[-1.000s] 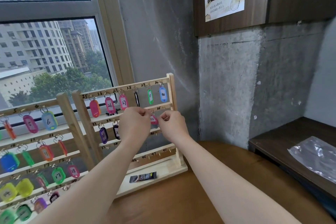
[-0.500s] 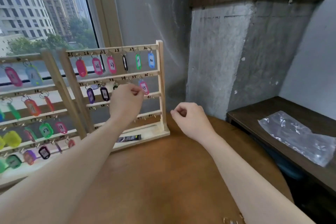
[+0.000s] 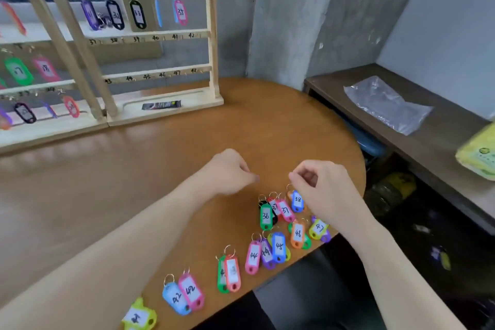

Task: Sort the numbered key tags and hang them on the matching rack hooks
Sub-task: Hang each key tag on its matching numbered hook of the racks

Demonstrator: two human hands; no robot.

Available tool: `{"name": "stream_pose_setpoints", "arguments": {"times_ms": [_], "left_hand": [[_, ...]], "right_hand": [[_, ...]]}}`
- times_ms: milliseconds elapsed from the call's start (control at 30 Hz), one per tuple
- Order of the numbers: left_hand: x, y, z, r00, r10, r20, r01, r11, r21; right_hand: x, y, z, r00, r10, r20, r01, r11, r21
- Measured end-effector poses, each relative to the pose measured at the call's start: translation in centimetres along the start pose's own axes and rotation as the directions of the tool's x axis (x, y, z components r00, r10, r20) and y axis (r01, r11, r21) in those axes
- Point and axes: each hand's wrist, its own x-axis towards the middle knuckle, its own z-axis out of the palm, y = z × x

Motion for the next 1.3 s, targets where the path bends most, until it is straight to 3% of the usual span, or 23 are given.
{"name": "stream_pose_setpoints", "arguments": {"times_ms": [67, 233, 367, 533, 733, 933, 1100, 1200, 1300], "left_hand": [[-1.0, -0.3, 2.1, 0.996, -0.060, 0.063, 0.059, 0.998, 0.024], [-2.5, 0.0, 4.9, 0.995, -0.096, -0.025, 0.099, 0.982, 0.160], [-2.7, 0.4, 4.6, 0.996, -0.093, -0.002, 0.092, 0.983, 0.160], [-3.0, -1.4, 3.4, 0.998, -0.064, -0.024, 0.063, 0.998, -0.019], [-3.8, -4.7, 0.2, 0.988, -0.019, -0.151, -0.011, 0.981, -0.192], [-5.6, -6.0, -1.9, 0.986, 0.081, -0.146, -0.125, 0.938, -0.324], [-6.7, -6.1, -2.9, 0.974, 0.127, -0.190, -0.175, 0.948, -0.267], [-6.7, -6.2, -3.4, 0.969, 0.130, -0.210, -0.186, 0.944, -0.274], [-6.5, -6.1, -3.8, 0.962, 0.118, -0.248, -0.194, 0.930, -0.310]], "right_hand": [[-2.5, 1.7, 0.9, 1.000, 0.024, -0.006, -0.024, 0.999, -0.038], [-5.6, 3.3, 2.2, 0.998, 0.012, -0.054, -0.014, 0.999, -0.035], [-5.4, 2.1, 3.0, 0.998, -0.049, -0.032, 0.048, 0.998, -0.043], [-3.6, 0.2, 4.3, 0.998, -0.055, 0.024, 0.058, 0.989, -0.137], [-1.8, -2.9, 5.2, 0.993, 0.011, 0.115, 0.040, 0.903, -0.429], [-0.7, -3.8, 6.6, 0.984, -0.016, 0.176, 0.106, 0.851, -0.515], [0.0, -4.8, 6.6, 0.974, 0.010, 0.226, 0.077, 0.925, -0.373], [1.1, -5.3, 6.1, 0.973, 0.043, 0.227, -0.032, 0.998, -0.052], [2.0, -6.4, 5.2, 0.959, 0.006, 0.282, -0.087, 0.958, 0.275]]}}
